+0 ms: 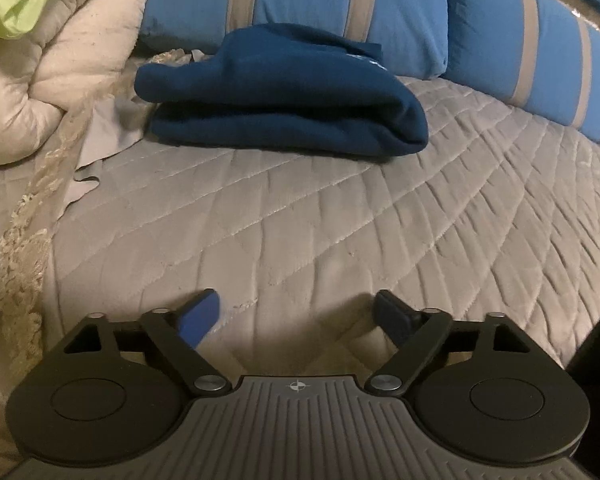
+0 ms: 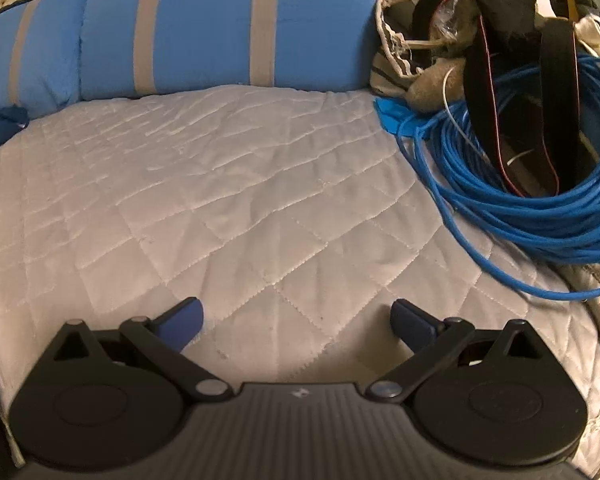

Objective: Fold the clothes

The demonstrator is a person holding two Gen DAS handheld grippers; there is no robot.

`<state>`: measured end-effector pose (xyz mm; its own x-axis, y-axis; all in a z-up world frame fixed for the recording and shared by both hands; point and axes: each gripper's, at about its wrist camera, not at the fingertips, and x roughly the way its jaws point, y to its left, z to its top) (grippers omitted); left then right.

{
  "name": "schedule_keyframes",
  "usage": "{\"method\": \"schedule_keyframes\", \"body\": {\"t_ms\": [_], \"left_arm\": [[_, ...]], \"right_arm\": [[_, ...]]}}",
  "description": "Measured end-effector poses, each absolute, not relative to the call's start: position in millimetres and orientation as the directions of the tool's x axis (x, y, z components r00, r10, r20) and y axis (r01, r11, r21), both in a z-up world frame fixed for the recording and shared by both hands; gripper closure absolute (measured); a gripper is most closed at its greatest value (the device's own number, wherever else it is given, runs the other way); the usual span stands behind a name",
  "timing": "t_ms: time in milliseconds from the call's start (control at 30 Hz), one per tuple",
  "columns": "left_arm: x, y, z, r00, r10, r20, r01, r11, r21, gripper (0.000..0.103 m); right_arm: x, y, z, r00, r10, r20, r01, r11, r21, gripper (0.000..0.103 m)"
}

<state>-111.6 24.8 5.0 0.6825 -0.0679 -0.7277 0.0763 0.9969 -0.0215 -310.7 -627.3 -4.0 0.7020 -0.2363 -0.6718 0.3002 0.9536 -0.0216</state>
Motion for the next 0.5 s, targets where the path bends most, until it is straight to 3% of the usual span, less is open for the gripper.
{"method": "schedule_keyframes", "body": {"t_ms": [67,500], "left_arm": [[-105,23,3,0.674,-0.071,-0.736,0.085,0.996,-0.019,0.000],[-60,11,-1,0.670,-0.036,-0.741,0.077,0.997,0.021,0.000]], "right_arm": [[-305,-626,-4,0.696,-0.242,-0.677,0.298,0.954,-0.034,0.000],[-254,-637,-8,0.672,-0.238,-0.701,0.325,0.946,-0.010,0.001]]}}
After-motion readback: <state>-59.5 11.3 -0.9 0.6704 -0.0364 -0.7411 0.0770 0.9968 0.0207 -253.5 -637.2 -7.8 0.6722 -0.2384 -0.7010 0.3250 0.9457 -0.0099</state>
